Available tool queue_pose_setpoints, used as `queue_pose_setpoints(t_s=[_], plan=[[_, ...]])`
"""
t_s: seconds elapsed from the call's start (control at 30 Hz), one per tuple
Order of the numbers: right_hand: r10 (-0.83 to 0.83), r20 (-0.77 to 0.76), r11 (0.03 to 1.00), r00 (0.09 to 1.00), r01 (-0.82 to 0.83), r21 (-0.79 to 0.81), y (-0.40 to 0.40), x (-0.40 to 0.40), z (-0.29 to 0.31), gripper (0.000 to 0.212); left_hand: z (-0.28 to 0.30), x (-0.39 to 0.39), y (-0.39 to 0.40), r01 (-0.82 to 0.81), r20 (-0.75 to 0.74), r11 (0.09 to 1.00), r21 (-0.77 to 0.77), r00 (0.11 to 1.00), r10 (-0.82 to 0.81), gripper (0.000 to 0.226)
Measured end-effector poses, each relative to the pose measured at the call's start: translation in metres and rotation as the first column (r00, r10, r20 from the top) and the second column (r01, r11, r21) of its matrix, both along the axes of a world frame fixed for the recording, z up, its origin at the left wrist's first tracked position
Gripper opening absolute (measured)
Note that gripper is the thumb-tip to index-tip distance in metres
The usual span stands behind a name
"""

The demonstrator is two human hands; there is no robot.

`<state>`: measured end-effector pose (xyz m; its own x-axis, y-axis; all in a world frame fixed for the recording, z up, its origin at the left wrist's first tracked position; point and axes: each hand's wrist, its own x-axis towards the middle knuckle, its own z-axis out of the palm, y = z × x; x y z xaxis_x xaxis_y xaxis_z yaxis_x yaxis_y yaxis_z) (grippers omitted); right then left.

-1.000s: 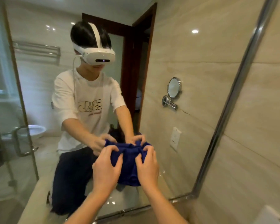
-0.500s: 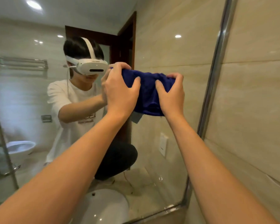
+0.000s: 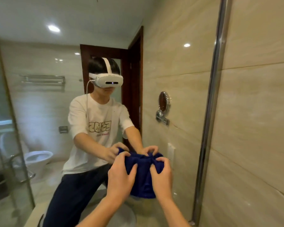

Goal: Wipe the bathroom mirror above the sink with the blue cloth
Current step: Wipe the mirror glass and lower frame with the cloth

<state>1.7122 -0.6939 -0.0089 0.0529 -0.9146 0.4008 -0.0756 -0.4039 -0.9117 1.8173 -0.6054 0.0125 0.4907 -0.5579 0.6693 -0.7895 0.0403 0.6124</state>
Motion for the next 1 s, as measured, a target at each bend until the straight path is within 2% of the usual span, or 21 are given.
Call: queue_pose_setpoints(t_s=[0.17,0.3,0.37,0.47,0.57,0.63,0.73,0.87,0.93,1.0], plan=[[0.007,0.085,0.972,0.996,0.014,-0.236,-0.035,-0.02,0.13,0.026,0.126,-0.016,-0.027,0.123,0.136,0.957,-0.263,0.987,-0.09,0.031],[-0.028,0.129,0.934,0.991,0.072,-0.35,-0.047,-0.02,0.197,0.037,0.201,-0.011,-0.042,0.098,0.186,0.95,-0.296,0.982,-0.043,0.035],[-0.069,0.171,0.926,0.983,0.127,-0.356,-0.043,-0.008,0.196,0.039,0.206,-0.004,-0.039,0.086,0.243,0.959,-0.271,0.97,-0.019,0.035],[-0.095,0.215,0.902,0.972,0.175,-0.394,-0.023,0.022,0.144,0.031,0.168,0.012,-0.019,0.046,0.29,0.967,-0.249,0.957,0.029,0.033],[-0.102,0.122,0.878,0.987,0.147,-0.456,0.003,0.042,0.087,0.026,0.108,0.027,0.009,-0.019,0.269,0.972,-0.234,0.96,0.083,0.034],[-0.071,0.038,0.888,0.997,0.081,-0.453,0.008,0.041,0.08,0.023,0.089,0.031,0.015,-0.056,0.21,0.971,-0.233,0.972,0.106,0.033],[-0.048,0.009,0.845,0.999,0.045,-0.533,-0.003,0.031,0.12,0.025,0.114,0.023,0.006,-0.075,0.154,0.96,-0.27,0.981,0.12,0.027],[-0.099,0.034,0.778,0.995,0.098,-0.62,-0.033,0.008,0.209,0.025,0.192,0.002,-0.025,-0.015,0.155,0.927,-0.374,0.985,0.079,0.029],[-0.138,0.052,0.788,0.989,0.142,-0.599,-0.052,-0.007,0.233,0.024,0.219,-0.008,-0.047,0.001,0.208,0.926,-0.378,0.975,0.084,0.035],[-0.162,0.091,0.808,0.983,0.185,-0.559,-0.069,-0.022,0.227,0.025,0.226,-0.02,-0.068,0.03,0.294,0.941,-0.338,0.953,0.075,0.038]])
